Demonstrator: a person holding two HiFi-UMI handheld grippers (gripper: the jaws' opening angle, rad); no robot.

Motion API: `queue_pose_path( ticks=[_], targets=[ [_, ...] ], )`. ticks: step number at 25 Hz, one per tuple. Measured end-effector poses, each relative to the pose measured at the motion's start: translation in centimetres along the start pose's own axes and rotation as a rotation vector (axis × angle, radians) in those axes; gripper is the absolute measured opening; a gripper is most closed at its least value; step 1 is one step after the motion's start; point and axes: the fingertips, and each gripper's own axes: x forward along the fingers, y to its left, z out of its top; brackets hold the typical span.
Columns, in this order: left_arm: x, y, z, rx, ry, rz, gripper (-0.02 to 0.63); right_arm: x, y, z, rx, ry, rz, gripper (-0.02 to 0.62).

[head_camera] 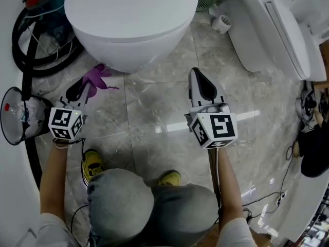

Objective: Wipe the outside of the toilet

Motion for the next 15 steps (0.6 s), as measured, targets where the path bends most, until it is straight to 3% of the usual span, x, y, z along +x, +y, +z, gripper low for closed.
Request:
queue_pose_path(
  ticks=[3, 5, 7, 13, 15],
  targets=[
    [-1.3, 7.7, -0.7, -0.204, -0.044, 0.306, 0.086, 0.0, 0.2, 0.0, -0.003, 0.000, -0.001, 0.009],
    [-1.1, 9.8, -0.8, -0.287, -0.074, 0.403, 0.086, -0.1, 0.1, -0.1, -0.004, 0.002, -0.005, 0.008],
    [0.2, 9.4, -0.4, -0.312, -0.091, 0.412, 0.086, -0.3, 0.0, -0.3, -0.004, 0.004, -0.010, 0.008],
    [5.9, 2.3, -0.1, -0.264, -0.061, 0.263, 0.086, -1.1, -0.6, -0.9, -0.007, 0.015, -0.028, 0.009],
    [6.7, 0.6, -0.1, -0.281, -0.065, 0.245, 0.086, -1.3, -0.9, -1.1, -0.007, 0.018, -0.034, 0.008]
  ],
)
